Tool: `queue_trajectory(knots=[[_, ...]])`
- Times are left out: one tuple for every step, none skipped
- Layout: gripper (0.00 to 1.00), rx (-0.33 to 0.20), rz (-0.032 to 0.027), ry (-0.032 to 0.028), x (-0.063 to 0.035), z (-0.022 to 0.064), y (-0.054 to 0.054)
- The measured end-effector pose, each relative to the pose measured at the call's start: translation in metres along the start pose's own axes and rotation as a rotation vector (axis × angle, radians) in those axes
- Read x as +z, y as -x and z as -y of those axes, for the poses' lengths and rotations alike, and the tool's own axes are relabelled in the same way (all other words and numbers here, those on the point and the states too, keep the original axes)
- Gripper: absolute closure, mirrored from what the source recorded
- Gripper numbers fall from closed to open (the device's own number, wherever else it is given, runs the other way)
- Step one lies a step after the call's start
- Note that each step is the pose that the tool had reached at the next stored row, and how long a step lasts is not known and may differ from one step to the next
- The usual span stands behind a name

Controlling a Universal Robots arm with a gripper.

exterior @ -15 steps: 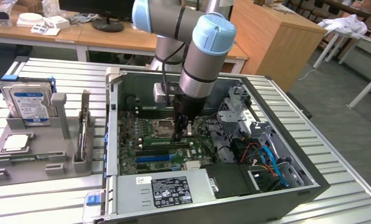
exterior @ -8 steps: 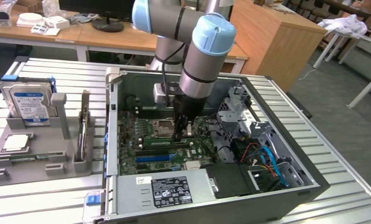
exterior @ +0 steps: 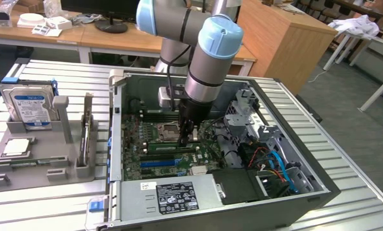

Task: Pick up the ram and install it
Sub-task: 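Insert the ram into the slot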

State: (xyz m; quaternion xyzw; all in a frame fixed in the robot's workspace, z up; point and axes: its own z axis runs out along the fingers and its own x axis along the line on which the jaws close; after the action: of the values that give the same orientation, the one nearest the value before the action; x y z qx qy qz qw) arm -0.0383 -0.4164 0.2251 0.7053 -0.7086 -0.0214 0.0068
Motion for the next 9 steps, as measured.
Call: queue_trajectory(knots=[[0.88, 0.0, 0.0, 0.0, 0.0, 0.0, 0.0], [0.88, 0.0, 0.0002, -0.0001, 0.0001, 0.0, 0.0], [0.88, 0.0, 0.0002, -0.0001, 0.0001, 0.0, 0.0], [0.88, 0.0, 0.0003, -0.0001, 0.0001, 0.0, 0.0], [0.88, 0.0, 0.0002, -0.0001, 0.0001, 0.0, 0.0], [0.88, 0.0, 0.0003, -0.0001, 0.0001, 0.0, 0.0], [0.88, 0.0, 0.0002, 0.0, 0.0001, 0.0, 0.0], [0.87, 0.0, 0.0003, -0.0001, 0.0001, 0.0, 0.0], [0.87, 0.0, 0.0002, -0.0001, 0.0001, 0.0, 0.0]])
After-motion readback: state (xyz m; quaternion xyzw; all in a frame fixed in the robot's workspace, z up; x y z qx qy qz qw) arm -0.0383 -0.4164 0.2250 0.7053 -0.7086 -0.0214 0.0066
